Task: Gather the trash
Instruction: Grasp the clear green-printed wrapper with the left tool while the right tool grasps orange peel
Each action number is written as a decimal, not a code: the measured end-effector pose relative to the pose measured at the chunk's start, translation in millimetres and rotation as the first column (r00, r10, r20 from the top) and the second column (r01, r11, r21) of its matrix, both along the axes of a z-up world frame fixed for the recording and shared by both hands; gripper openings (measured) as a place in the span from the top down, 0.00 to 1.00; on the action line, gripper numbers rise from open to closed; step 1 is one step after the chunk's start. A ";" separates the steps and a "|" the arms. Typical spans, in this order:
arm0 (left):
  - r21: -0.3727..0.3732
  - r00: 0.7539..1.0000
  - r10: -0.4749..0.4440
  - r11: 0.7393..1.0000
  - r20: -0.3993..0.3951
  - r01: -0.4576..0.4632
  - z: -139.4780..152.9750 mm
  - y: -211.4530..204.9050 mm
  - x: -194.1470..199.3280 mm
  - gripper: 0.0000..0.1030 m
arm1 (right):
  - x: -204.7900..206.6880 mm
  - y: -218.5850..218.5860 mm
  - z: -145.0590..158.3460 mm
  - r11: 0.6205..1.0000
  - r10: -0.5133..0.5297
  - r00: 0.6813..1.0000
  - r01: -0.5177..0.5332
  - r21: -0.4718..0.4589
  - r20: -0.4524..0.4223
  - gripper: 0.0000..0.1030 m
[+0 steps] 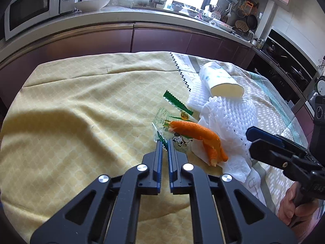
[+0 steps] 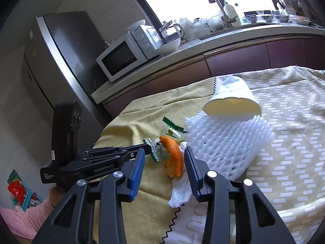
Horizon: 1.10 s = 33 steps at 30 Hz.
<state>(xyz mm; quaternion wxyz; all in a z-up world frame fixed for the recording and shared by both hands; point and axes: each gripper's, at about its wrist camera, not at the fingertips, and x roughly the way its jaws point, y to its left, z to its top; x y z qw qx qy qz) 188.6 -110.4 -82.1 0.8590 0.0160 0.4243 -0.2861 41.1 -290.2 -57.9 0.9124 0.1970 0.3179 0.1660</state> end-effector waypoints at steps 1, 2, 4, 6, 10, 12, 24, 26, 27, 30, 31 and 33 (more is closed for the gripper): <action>0.001 1.000 0.000 1.000 0.009 0.000 2.3 0.6 -1.7 0.96 | 3.4 3.1 -1.3 1.000 0.006 1.000 -0.006 -0.005 -0.012 0.62; 0.003 1.000 0.000 1.000 0.018 0.000 4.7 1.5 -4.2 0.96 | 6.7 4.6 -4.0 1.000 0.012 1.000 -0.012 -0.006 -0.024 0.62; 0.006 0.999 -0.001 1.000 0.039 0.001 9.6 4.2 -9.6 0.97 | 12.2 9.1 -8.2 1.000 0.020 0.999 -0.021 -0.021 -0.048 0.63; 0.010 0.998 0.001 1.000 0.058 -0.001 13.8 8.9 -15.4 0.98 | 15.1 13.6 -10.2 0.999 0.026 0.998 -0.028 -0.039 -0.060 0.63; 0.014 0.996 0.014 1.000 0.089 -0.016 21.4 22.8 -25.8 0.98 | 18.3 19.9 -13.3 0.997 0.039 0.996 -0.044 -0.063 -0.085 0.63; 0.009 0.996 0.024 1.000 0.091 -0.025 23.2 31.9 -29.3 0.98 | 19.0 22.3 -14.3 0.996 0.042 0.995 -0.049 -0.073 -0.095 0.63; 0.008 0.997 0.079 0.997 0.021 -0.080 4.7 68.2 -23.3 0.73 | 24.8 28.9 -21.2 0.989 0.011 0.989 -0.032 -0.143 -0.147 0.78; 0.007 0.996 0.091 0.996 0.010 -0.091 0.2 69.9 -19.5 0.68 | 26.0 27.9 -22.0 0.988 0.002 0.988 -0.026 -0.150 -0.156 0.84; 0.000 0.996 0.093 0.996 -0.003 -0.093 -1.5 70.3 -17.3 0.65 | 26.3 27.3 -22.1 0.988 0.000 0.988 -0.024 -0.151 -0.157 0.86; -0.029 0.993 0.108 0.994 -0.049 -0.110 -6.1 75.3 -9.1 0.55 | 26.6 25.4 -22.8 0.990 0.006 0.988 -0.029 -0.140 -0.157 0.91; -0.035 0.992 0.113 0.993 -0.058 -0.115 -6.8 76.0 -7.3 0.55 | 26.5 25.3 -22.7 0.990 0.008 0.988 -0.029 -0.137 -0.156 0.93; -0.046 0.991 0.121 0.991 -0.061 -0.124 -6.1 78.2 -6.6 0.55 | 25.1 24.4 -21.7 0.992 0.005 0.989 -0.024 -0.128 -0.148 0.93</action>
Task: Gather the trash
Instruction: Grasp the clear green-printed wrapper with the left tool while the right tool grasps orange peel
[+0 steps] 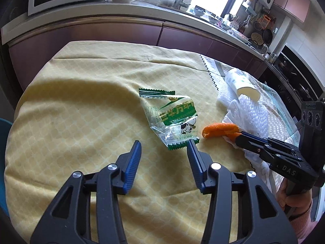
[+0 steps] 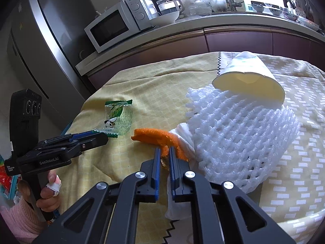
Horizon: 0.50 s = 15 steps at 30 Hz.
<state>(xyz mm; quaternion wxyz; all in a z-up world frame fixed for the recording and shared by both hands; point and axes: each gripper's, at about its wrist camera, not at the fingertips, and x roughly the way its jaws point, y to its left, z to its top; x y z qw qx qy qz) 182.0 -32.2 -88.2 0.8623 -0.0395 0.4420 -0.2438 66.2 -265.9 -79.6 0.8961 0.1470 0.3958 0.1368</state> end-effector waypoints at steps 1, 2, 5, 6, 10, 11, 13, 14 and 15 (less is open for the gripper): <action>-0.008 1.000 -0.001 1.000 0.004 0.001 1.6 2.1 -1.2 0.53 | -1.5 -1.1 0.7 1.000 -0.002 1.000 0.002 0.009 0.006 0.94; -0.018 1.000 -0.003 1.000 0.009 0.003 3.5 3.7 -2.6 0.52 | -2.7 -2.0 1.3 1.000 -0.002 1.000 0.002 0.019 0.010 0.94; -0.052 1.000 -0.009 0.999 0.012 0.009 8.5 9.6 -6.2 0.47 | -5.5 -3.5 2.4 0.999 -0.001 1.000 0.000 0.050 0.020 0.95; -0.058 1.000 -0.004 0.998 0.008 0.004 9.4 11.0 -5.7 0.45 | -6.0 -3.9 2.9 0.998 0.000 1.000 -0.002 0.060 0.023 0.95; -0.044 1.000 0.002 0.999 0.001 -0.002 9.0 5.4 -2.3 0.44 | -5.9 -4.9 5.1 0.994 0.006 0.999 -0.010 0.106 0.033 0.95; -0.045 1.000 -0.002 0.999 -0.004 0.001 8.3 2.7 -1.0 0.44 | -6.5 -4.9 6.3 0.993 0.009 0.999 -0.014 0.115 0.036 0.95; -0.049 1.000 -0.008 0.999 -0.013 0.007 8.0 -1.5 2.6 0.44 | -8.0 -5.1 8.7 0.991 0.014 0.999 -0.020 0.129 0.043 0.96; -0.050 1.000 -0.008 0.999 -0.020 0.007 8.0 -3.2 4.1 0.44 | -8.6 -5.6 10.0 0.991 0.017 0.999 -0.023 0.135 0.047 0.96; -0.053 1.000 -0.006 0.999 -0.029 0.005 7.3 -5.1 6.3 0.44 | -9.3 -5.9 11.2 0.989 0.020 0.999 -0.027 0.142 0.050 0.96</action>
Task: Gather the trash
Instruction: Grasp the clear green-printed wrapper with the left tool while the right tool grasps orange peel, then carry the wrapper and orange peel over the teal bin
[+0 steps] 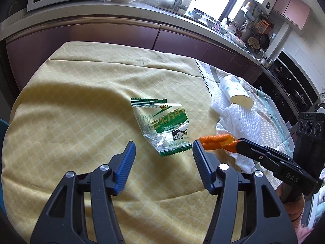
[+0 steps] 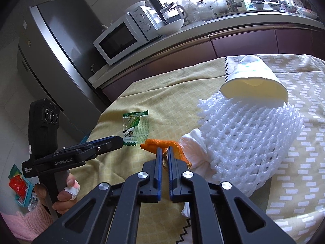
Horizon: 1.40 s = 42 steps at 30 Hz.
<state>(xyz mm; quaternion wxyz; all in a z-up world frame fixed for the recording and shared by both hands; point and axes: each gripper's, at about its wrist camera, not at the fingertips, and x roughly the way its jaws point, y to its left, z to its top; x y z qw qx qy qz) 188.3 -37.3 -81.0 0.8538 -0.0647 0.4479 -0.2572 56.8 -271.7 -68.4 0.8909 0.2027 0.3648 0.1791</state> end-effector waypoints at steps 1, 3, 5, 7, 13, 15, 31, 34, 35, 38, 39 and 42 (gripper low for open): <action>-0.006 1.000 0.003 1.000 -0.013 -0.003 -1.0 -1.5 2.5 0.44 | -1.1 -0.2 1.2 1.000 0.000 1.000 0.000 0.005 0.003 0.96; -0.020 0.999 0.009 1.000 -0.032 -0.009 -3.2 -2.4 6.9 0.46 | -1.9 -1.1 3.0 1.000 -0.002 1.000 0.002 0.010 0.008 0.96; -0.034 0.998 0.016 0.999 -0.056 -0.018 -6.4 -1.9 11.2 0.53 | -2.4 -2.0 3.1 1.000 -0.001 1.000 0.000 0.016 0.009 0.96; -0.044 0.997 0.022 0.999 -0.075 -0.025 -10.3 -1.2 14.1 0.69 | -2.6 -2.5 2.1 1.000 0.001 1.000 -0.001 0.024 0.008 0.96; -0.039 0.999 0.035 0.999 -0.041 -0.037 -6.4 0.9 9.4 0.77 | -1.2 -3.2 0.3 0.999 0.012 1.000 -0.013 0.048 0.006 0.96; -0.025 0.999 0.034 0.999 -0.011 -0.035 -1.7 3.0 4.5 0.78 | -0.7 -2.8 1.4 0.998 0.017 1.000 -0.017 0.056 0.008 0.96; 0.054 0.983 0.111 0.991 0.143 -0.119 31.0 69.1 -48.9 0.78 | 7.9 29.0 20.2 0.988 0.099 0.993 -0.105 0.114 0.058 0.96; 0.053 0.979 0.133 0.988 0.155 -0.143 34.3 86.8 -57.8 0.78 | 9.2 38.5 23.1 0.984 0.123 0.990 -0.130 0.118 0.066 0.96; 0.055 0.977 0.143 0.987 0.159 -0.153 35.5 92.2 -60.9 0.78 | 10.0 42.4 24.1 0.983 0.132 0.989 -0.139 0.118 0.068 0.96; 0.065 0.971 0.164 0.982 0.173 -0.178 37.3 108.1 -69.0 0.78 | 12.5 55.2 28.0 0.979 0.159 0.984 -0.167 0.118 0.075 0.96; 0.066 0.970 0.170 0.981 0.175 -0.184 37.2 114.5 -71.8 0.78 | 13.7 60.0 29.3 0.977 0.170 0.982 -0.179 0.117 0.078 0.96; 0.074 0.963 0.195 0.975 0.186 -0.212 39.7 130.2 -79.7 0.78 | 16.1 74.3 31.3 0.971 0.199 0.976 -0.208 0.117 0.084 0.96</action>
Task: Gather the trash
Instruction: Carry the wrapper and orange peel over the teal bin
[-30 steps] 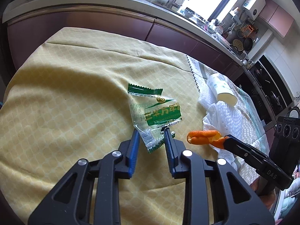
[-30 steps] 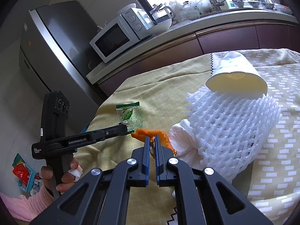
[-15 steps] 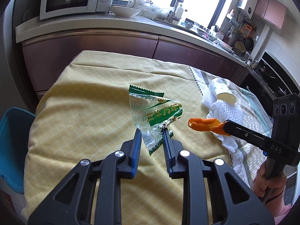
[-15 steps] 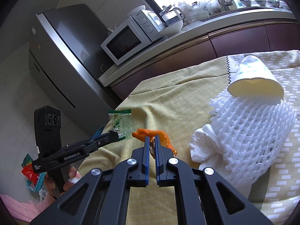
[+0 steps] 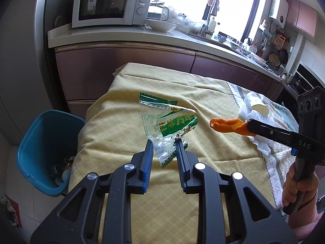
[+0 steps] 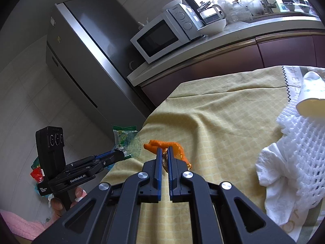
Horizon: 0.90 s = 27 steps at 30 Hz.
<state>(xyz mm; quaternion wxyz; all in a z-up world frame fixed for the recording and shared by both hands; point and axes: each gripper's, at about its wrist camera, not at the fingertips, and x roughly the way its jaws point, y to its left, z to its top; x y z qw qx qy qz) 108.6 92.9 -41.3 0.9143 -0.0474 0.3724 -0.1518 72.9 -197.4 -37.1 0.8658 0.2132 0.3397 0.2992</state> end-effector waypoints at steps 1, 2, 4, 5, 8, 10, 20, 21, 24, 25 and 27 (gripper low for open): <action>-0.002 1.000 0.008 1.000 0.003 -0.008 0.4 5.4 -2.3 0.78 | 1.0 5.2 0.6 1.000 0.010 1.000 -0.010 0.000 0.002 0.96; -0.004 1.000 0.018 1.000 0.006 -0.018 1.4 11.8 -5.2 0.78 | 1.4 10.0 1.4 1.000 0.019 1.000 -0.019 -0.001 0.003 0.96; -0.003 0.999 0.041 0.999 0.012 -0.041 2.8 23.0 -8.9 0.78 | 2.5 19.8 2.8 0.999 0.039 0.999 -0.039 -0.002 0.006 0.96; -0.004 0.999 0.052 0.999 0.014 -0.052 3.1 29.1 -10.9 0.78 | 3.3 24.9 3.8 0.999 0.049 0.999 -0.049 -0.004 0.007 0.96; -0.008 0.996 0.087 0.996 0.016 -0.087 4.4 48.1 -17.1 0.78 | 5.2 40.9 7.2 0.997 0.079 0.997 -0.079 -0.011 0.012 0.96; -0.008 0.994 0.109 0.994 0.017 -0.109 5.3 58.0 -19.9 0.78 | 7.5 51.2 9.3 0.995 0.100 0.995 -0.099 -0.014 0.013 0.96; -0.006 0.974 0.223 0.975 0.036 -0.223 10.9 111.8 -37.2 0.78 | 18.6 96.4 17.0 0.981 0.192 0.981 -0.191 -0.018 0.022 0.96; -0.005 0.972 0.234 0.972 0.037 -0.234 11.4 117.1 -38.5 0.78 | 19.8 100.4 17.6 0.980 0.200 0.980 -0.200 -0.019 0.022 0.97; -0.001 0.964 0.264 0.965 0.038 -0.264 12.4 131.1 -41.3 0.78 | 24.6 112.9 20.0 0.974 0.227 0.974 -0.227 -0.021 0.023 0.98; 0.000 0.961 0.273 0.962 0.038 -0.273 12.4 134.8 -41.7 0.78 | 25.8 116.6 21.0 0.972 0.235 0.972 -0.234 -0.023 0.024 0.98; 0.001 0.957 0.289 0.957 0.035 -0.290 11.2 143.3 -42.6 0.78 | 28.1 124.1 22.4 0.968 0.249 0.968 -0.248 -0.031 0.028 0.98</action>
